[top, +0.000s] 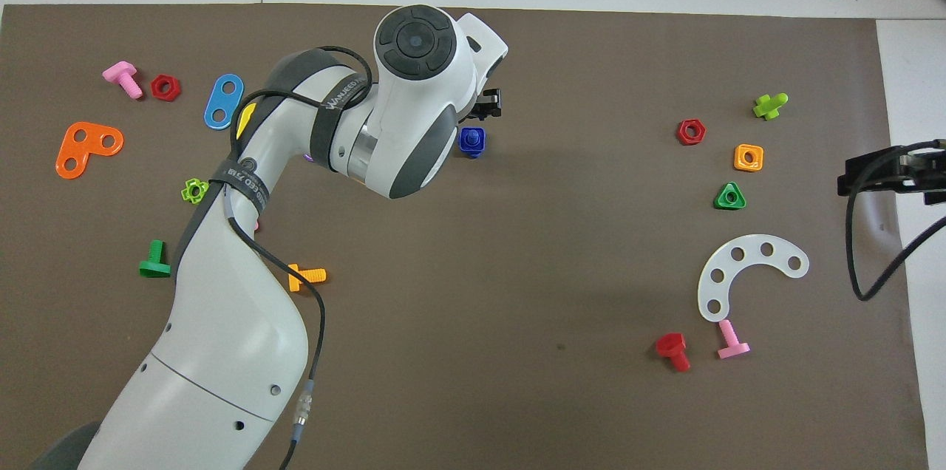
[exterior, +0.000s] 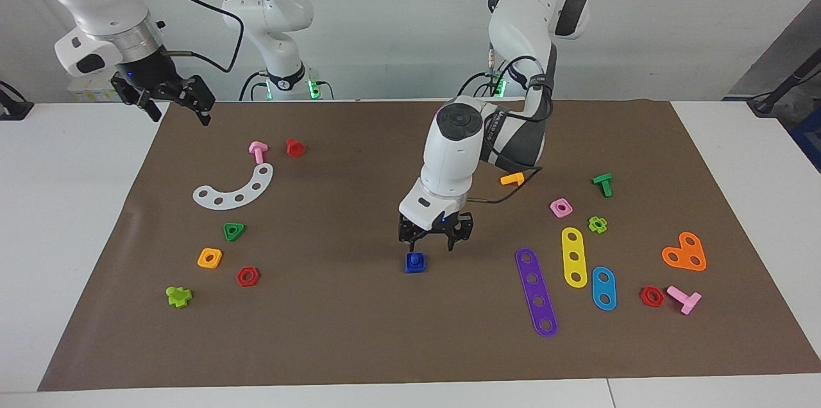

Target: Unscrew and place screws in storage area

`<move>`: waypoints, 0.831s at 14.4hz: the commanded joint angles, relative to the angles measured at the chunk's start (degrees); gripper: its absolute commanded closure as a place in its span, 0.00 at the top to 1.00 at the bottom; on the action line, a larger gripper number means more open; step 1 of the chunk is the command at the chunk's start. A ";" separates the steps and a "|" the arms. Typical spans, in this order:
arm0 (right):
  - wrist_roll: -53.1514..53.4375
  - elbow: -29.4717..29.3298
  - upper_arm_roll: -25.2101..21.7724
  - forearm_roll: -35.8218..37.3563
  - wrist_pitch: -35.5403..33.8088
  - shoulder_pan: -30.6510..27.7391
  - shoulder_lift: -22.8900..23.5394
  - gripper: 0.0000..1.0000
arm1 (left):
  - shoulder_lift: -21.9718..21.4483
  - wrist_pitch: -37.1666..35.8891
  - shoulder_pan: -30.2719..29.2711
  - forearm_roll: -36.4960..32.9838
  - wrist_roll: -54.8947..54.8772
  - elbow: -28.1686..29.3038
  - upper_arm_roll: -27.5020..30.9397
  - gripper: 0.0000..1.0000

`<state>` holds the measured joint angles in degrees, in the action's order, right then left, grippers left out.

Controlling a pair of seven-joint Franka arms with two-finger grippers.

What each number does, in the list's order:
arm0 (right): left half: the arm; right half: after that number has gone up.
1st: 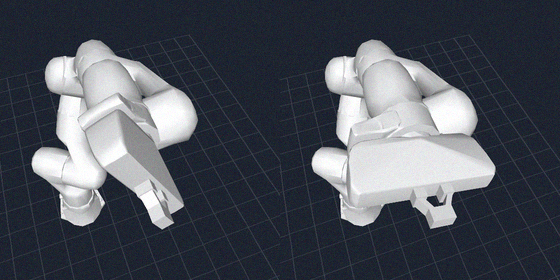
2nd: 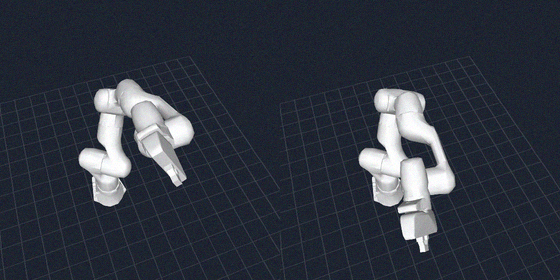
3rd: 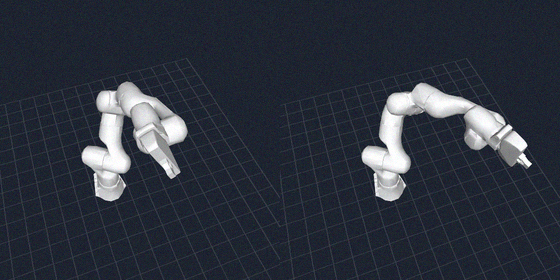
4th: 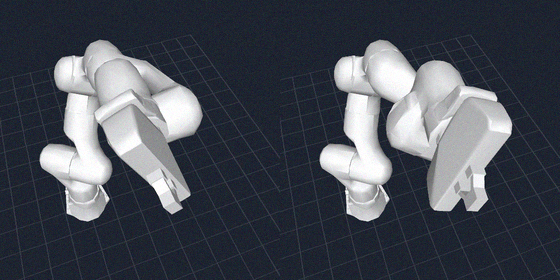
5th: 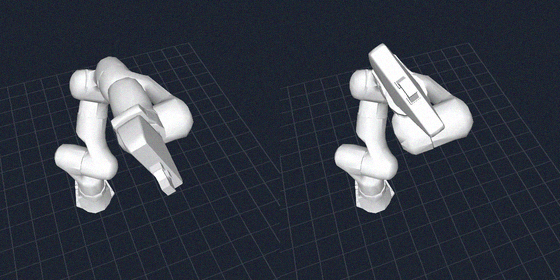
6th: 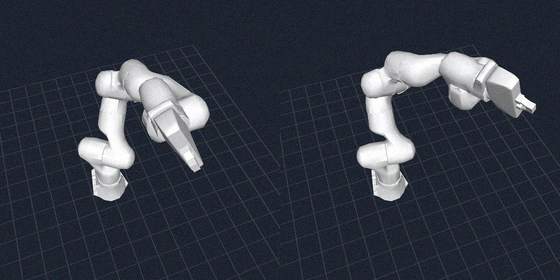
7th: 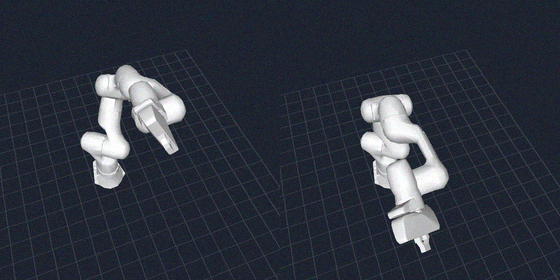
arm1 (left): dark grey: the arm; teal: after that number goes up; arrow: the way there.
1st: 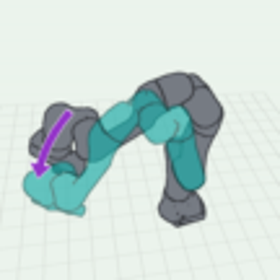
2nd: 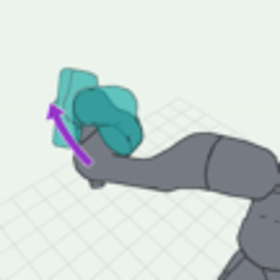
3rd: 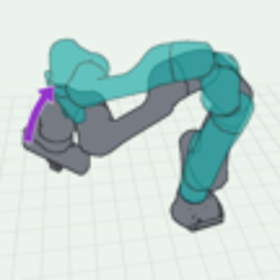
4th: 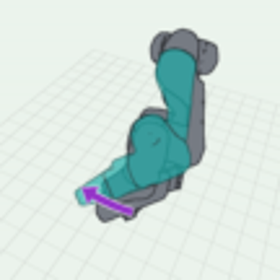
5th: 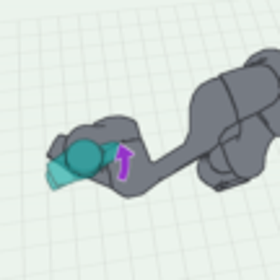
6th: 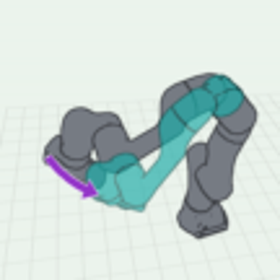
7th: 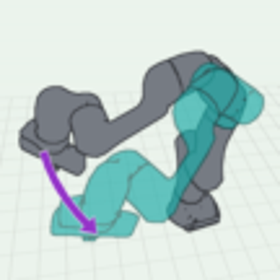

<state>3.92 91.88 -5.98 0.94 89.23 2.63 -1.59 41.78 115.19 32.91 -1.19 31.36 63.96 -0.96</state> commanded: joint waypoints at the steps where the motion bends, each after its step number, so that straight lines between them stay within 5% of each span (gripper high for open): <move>1: 0.30 0.84 0.53 -0.15 -0.11 -0.61 -0.88 1.00 | 4.89 2.84 2.95 -2.50 0.90 -2.18 2.18 0.87; 12: 0.30 0.84 0.53 -0.15 -0.11 -0.61 -0.88 1.00 | 5.68 7.68 3.13 -2.32 0.81 0.37 1.57 0.81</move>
<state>3.92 91.88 -5.98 0.94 89.23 2.63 -1.59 46.79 121.40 35.51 -2.11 31.42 64.08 -0.06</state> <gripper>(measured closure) 0.000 0.181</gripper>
